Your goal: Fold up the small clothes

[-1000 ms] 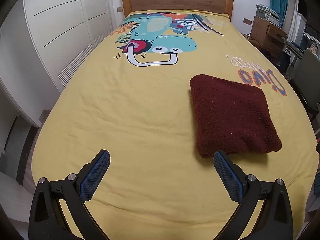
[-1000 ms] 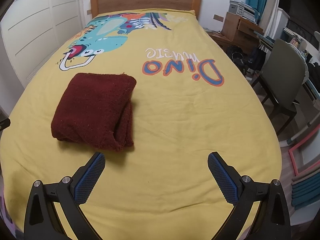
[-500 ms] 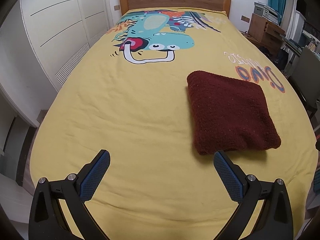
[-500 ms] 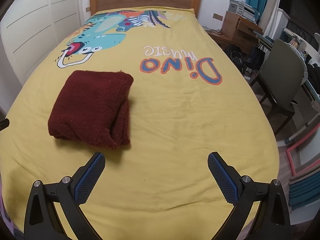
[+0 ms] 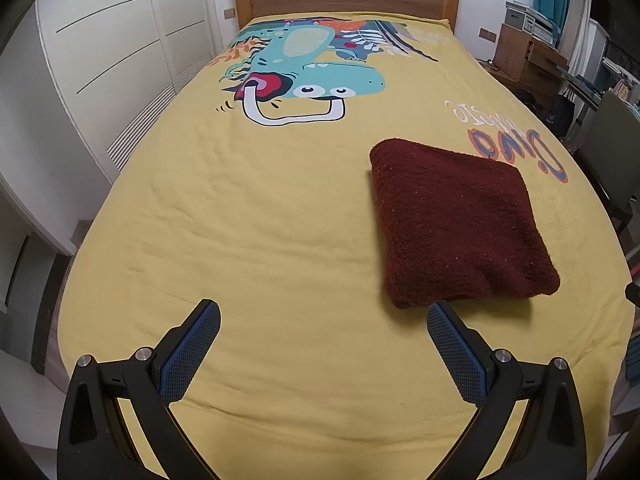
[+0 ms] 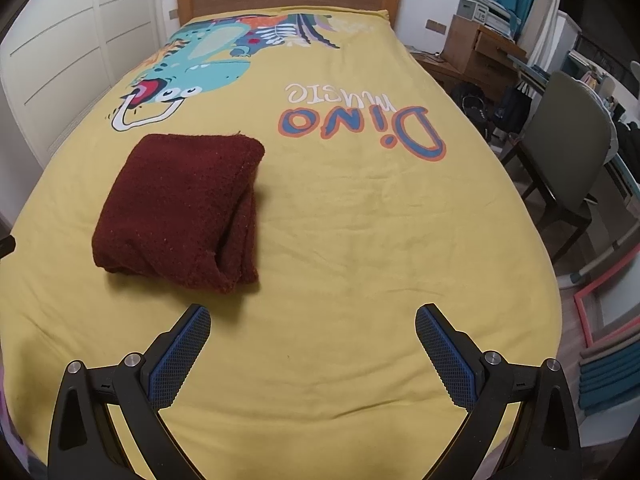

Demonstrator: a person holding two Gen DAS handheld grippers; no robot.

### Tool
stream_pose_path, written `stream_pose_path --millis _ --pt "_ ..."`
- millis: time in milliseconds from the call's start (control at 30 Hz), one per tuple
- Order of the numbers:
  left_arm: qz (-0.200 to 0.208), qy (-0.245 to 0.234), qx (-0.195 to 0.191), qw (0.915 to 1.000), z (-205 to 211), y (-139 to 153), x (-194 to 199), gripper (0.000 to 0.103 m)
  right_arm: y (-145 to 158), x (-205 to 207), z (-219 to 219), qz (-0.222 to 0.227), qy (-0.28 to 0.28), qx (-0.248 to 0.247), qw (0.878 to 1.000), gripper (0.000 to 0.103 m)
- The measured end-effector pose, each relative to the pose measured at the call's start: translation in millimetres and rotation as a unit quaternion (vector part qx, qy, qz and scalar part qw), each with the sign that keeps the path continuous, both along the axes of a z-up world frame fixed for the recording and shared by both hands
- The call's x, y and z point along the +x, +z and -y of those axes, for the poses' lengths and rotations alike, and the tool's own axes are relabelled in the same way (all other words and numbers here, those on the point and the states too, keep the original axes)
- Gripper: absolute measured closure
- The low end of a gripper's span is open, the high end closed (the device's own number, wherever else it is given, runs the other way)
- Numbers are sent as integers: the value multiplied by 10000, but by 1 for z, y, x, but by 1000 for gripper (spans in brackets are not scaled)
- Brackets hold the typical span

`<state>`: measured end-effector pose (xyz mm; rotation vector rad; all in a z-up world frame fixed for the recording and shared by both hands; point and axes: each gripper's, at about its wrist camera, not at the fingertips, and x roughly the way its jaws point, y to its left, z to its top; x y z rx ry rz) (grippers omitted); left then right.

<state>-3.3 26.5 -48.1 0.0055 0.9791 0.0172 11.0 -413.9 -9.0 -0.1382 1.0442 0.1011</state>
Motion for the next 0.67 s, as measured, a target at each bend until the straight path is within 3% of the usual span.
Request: stream_pose_path --millis 667 --pt "-10 -21 -17 10000 -1 0 1 1 -2 -2 2 -8 -28 29 10000 1"
